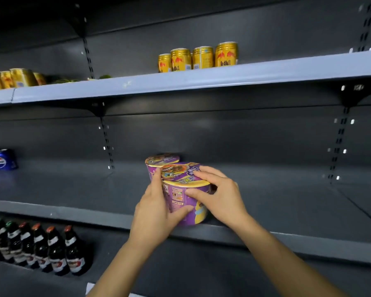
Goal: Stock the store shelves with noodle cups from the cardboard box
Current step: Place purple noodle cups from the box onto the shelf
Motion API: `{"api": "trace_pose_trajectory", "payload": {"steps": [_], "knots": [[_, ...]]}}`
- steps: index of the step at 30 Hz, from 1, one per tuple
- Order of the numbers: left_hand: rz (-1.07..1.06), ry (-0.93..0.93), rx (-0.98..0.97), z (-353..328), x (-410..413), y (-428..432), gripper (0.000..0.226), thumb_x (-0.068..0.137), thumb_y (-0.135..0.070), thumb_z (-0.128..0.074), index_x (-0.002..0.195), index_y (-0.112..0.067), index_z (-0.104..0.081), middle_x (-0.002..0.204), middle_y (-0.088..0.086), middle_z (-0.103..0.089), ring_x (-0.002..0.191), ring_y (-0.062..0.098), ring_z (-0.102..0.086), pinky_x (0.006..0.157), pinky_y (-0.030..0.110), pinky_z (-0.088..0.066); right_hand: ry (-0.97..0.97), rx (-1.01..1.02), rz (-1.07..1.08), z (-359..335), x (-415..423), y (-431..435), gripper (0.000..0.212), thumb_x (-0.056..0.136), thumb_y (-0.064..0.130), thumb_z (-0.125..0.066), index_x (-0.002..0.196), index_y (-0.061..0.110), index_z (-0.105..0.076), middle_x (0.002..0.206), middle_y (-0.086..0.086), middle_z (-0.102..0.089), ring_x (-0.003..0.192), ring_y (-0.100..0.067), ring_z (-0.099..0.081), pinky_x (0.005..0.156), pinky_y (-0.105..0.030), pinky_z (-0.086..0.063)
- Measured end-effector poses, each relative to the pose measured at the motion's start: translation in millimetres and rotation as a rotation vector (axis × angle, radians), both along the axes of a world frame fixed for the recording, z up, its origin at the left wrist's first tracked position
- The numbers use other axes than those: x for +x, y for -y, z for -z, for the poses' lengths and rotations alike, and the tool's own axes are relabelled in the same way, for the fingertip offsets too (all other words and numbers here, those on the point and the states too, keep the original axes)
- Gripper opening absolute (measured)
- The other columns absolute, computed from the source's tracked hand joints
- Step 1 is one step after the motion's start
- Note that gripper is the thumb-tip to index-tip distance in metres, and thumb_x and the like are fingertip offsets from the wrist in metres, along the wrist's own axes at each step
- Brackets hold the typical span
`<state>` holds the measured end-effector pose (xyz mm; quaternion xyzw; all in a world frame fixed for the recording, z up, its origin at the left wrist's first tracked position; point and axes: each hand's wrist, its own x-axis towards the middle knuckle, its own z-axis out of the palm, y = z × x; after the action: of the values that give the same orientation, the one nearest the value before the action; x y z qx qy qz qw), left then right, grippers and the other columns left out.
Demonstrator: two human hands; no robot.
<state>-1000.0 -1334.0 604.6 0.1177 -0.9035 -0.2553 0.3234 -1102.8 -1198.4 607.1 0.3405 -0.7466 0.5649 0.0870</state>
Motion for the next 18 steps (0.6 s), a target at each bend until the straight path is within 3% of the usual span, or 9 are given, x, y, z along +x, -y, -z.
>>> {"api": "trace_pose_trajectory", "payload": {"steps": [5,10,18], "knots": [[-0.004,0.094,-0.166,-11,-48,16,0.085,0.075,-0.053,-0.07,0.146,-0.03,-0.029,0.132,-0.001,-0.057,0.117,0.018,-0.055,0.095,0.033,-0.045,-0.023,0.101,0.032,1,-52,0,0.059,0.069,0.04,-0.081,0.124,0.025,-0.063,0.136,0.015,-0.049,0.118,0.001,-0.049,0.084,-0.004,-0.043],[-0.03,0.165,-0.267,-11,-85,24,0.08,0.08,-0.052,-0.067,0.146,-0.029,-0.029,0.133,-0.005,-0.056,0.118,0.017,-0.054,0.091,0.027,-0.042,-0.009,0.158,0.028,11,-90,7,0.061,0.068,0.041,-0.081,0.124,0.023,-0.063,0.14,0.011,-0.049,0.121,-0.001,-0.048,0.095,-0.016,-0.045],[-0.008,0.202,-0.289,8,-130,34,0.075,0.082,-0.051,-0.065,0.145,-0.025,-0.032,0.128,-0.005,-0.059,0.114,0.013,-0.057,0.089,0.024,-0.045,0.023,0.316,0.012,25,-136,14,0.07,0.071,0.047,-0.077,0.133,0.024,-0.055,0.146,0.009,-0.042,0.126,-0.008,-0.046,0.094,-0.026,-0.051]]}}
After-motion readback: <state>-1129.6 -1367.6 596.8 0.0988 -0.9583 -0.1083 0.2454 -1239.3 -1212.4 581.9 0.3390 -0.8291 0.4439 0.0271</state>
